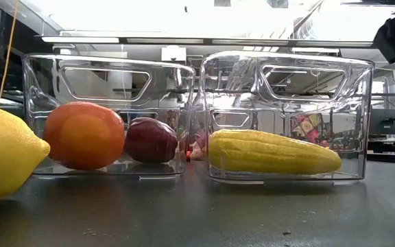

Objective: Sort produce into baskets
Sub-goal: Put the apple into the left transparent bin

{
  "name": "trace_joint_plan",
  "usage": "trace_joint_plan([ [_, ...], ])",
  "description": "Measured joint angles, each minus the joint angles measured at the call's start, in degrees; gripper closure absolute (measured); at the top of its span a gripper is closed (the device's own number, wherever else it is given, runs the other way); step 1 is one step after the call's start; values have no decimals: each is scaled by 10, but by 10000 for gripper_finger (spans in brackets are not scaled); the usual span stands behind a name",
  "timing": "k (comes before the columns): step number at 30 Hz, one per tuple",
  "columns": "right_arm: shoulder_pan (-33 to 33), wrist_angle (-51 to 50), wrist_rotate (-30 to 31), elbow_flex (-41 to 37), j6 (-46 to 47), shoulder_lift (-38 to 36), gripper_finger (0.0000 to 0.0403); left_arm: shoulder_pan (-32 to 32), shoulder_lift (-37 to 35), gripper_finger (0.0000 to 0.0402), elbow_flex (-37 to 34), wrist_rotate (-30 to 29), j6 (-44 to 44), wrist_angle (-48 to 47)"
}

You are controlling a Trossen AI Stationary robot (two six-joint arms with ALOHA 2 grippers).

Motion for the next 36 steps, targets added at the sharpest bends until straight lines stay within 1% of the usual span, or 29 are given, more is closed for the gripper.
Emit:
trace_joint_plan([
  [3,0,-9,-6,5,2,1,85,0,0,74,0,0,5,0],
  [7,0,-52,-2,43,-15,5,128,0,0,74,0,0,10,0],
  [10,1,-121,23,82,-36,8,143,0,0,74,0,0,16,0],
  [15,0,-234,65,162,-73,5,148,0,0,74,0,0,19,0],
  [18,0,-306,108,222,-88,5,148,0,0,74,0,0,19,0],
  [19,-3,-316,128,239,-91,4,148,0,0,74,0,0,19,0],
  [21,-11,-308,169,263,-100,-6,149,0,0,74,0,0,19,0],
  [25,-49,-295,296,315,-97,-11,151,0,0,74,0,0,19,0],
  [27,-78,-269,350,324,-119,-10,151,0,0,74,0,1,19,-1],
  [29,-112,-197,388,326,-156,-10,151,0,0,74,0,6,19,-2],
  [30,-129,-147,391,324,-185,-10,151,0,0,74,0,9,19,-2],
  [32,-163,-1,373,308,-259,-8,148,0,0,74,0,11,19,0],
  [34,-191,143,336,285,-334,2,145,0,0,74,0,10,19,3],
  [36,-215,269,290,265,-389,20,144,0,0,74,0,2,19,8],
])
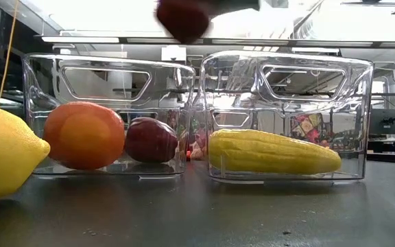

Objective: Sort produce into baskets
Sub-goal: Put the apple into the left transparent bin, then put the left cucumber into the right transparent bin

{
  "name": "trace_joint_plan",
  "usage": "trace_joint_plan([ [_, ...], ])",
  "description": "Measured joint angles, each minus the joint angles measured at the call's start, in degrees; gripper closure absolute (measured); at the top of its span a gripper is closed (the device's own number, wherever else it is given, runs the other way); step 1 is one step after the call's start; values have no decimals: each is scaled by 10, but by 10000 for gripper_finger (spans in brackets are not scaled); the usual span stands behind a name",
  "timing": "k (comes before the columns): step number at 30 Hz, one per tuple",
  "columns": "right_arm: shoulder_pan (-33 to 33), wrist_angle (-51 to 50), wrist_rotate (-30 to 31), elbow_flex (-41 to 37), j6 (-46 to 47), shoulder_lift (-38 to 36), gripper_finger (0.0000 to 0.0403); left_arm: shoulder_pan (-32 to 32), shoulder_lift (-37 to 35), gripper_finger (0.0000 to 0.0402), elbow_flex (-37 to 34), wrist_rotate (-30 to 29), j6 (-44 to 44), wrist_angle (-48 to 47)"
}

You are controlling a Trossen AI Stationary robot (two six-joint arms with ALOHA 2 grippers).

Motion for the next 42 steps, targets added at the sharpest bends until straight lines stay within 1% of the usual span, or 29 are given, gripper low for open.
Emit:
trace_joint_plan([
  [2,-19,81,-31,-12,-23,26,143,0,0,74,0,-5,-2,0],
  [4,-33,129,-39,-13,-24,56,139,0,0,74,0,-5,-4,0],
  [6,-44,155,-47,-13,-18,79,132,0,0,74,0,-6,-4,0],
  [8,-53,177,-57,-12,13,97,123,0,0,74,0,-6,-4,1],
  [11,-61,176,-76,-12,88,113,115,0,2,74,0,-6,-4,0],
  [13,-66,167,-91,-12,106,119,113,0,3,74,0,-6,-4,-1],
  [15,-70,153,-94,-12,104,122,112,0,4,74,0,-7,-4,-2],
  [20,-81,157,-95,-12,94,123,111,0,9,74,0,-13,-11,-2],
  [23,-88,162,-123,-12,88,123,110,0,15,74,0,-13,-16,-3],
  [26,-90,165,-136,-11,81,123,106,0,22,74,0,-13,-16,-3],
  [29,-93,165,-158,-11,81,123,83,0,29,74,0,-13,-16,-3],
  [33,-97,169,-183,-11,82,123,26,0,32,74,0,-6,-16,-2],
  [35,-98,170,-187,-11,76,123,10,0,32,74,0,4,-18,0],
  [39,-107,164,-230,-11,28,99,28,-1,27,74,0,43,-29,0],
  [42,-113,142,-227,-11,-23,54,35,-13,28,74,0,53,-64,-11],
])
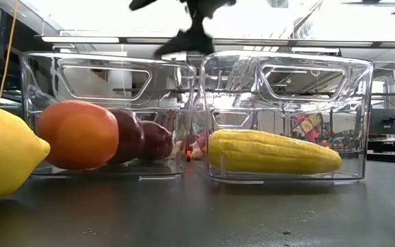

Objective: Sort produce into baskets
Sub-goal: Put the left cucumber into the right transparent bin

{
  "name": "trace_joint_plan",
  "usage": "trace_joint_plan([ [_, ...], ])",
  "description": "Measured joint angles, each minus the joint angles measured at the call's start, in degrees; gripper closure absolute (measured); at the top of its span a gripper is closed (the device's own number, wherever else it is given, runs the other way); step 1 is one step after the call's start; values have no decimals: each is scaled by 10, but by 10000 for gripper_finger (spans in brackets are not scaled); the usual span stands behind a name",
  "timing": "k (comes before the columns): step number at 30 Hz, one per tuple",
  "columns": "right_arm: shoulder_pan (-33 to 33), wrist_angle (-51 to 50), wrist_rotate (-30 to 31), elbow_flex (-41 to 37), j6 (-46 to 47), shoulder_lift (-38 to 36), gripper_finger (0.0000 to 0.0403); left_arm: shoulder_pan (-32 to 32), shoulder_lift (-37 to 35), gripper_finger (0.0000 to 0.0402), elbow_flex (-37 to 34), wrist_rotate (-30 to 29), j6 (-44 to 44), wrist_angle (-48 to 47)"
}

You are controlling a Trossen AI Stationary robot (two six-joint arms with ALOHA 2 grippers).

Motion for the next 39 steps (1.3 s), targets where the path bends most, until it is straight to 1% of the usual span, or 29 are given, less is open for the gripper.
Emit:
trace_joint_plan([
  [2,-3,-39,28,0,-31,-38,35,-19,14,74,1,0,-28,-23],
  [4,-4,-84,83,0,-46,-76,36,-46,33,74,1,0,-66,-73],
  [6,-4,-135,138,0,-52,-115,36,-81,64,74,0,3,-122,-141],
  [10,-3,-224,219,1,-21,-174,36,-169,139,74,0,28,-245,-274],
  [14,-2,-292,266,1,20,-204,36,-255,225,74,0,56,-347,-342],
  [16,-2,-313,265,1,25,-209,36,-287,269,74,0,80,-380,-352],
  [18,-1,-326,256,0,25,-209,36,-310,312,74,0,107,-396,-353],
  [22,-1,-312,252,-14,29,-207,36,-333,375,74,0,152,-402,-353],
  [24,-1,-300,246,-27,30,-207,36,-340,394,74,-5,157,-406,-351],
  [30,0,-281,212,-65,65,-207,36,-346,397,74,-63,200,-428,-309],
  [34,8,-270,202,-88,84,-206,36,-345,392,74,-91,207,-433,-302],
  [39,20,-250,199,-109,94,-206,36,-341,392,74,-119,210,-431,-246],
])
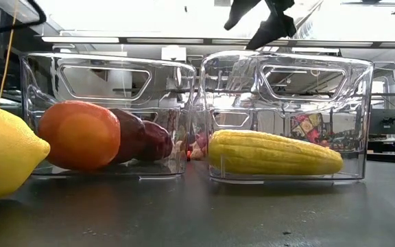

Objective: Sort produce into baskets
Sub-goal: Put the left cucumber into the right transparent bin

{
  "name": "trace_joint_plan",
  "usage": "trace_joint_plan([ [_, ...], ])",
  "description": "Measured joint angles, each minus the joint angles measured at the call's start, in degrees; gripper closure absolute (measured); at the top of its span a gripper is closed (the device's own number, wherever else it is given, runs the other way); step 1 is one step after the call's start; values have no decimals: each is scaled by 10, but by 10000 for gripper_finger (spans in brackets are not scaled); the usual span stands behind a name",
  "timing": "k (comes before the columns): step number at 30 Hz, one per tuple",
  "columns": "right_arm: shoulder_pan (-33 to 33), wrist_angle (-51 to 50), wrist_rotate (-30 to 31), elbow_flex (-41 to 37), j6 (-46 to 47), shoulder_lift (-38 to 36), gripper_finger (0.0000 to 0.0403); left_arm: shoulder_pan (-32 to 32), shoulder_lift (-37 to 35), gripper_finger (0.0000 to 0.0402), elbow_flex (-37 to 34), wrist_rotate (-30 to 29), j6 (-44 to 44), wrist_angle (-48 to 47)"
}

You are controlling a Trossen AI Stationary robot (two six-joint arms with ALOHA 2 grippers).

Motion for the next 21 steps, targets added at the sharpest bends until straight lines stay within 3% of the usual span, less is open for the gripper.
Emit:
trace_joint_plan([
  [4,4,9,-2,-5,3,0,36,0,0,86,-30,8,-13,46],
  [8,5,11,-2,-5,11,0,36,0,0,124,-44,17,-9,56],
  [15,5,10,-2,-5,15,0,36,11,-3,275,-23,17,45,56],
  [21,6,13,-19,11,14,-17,36,32,-79,278,41,-6,100,-1],
])
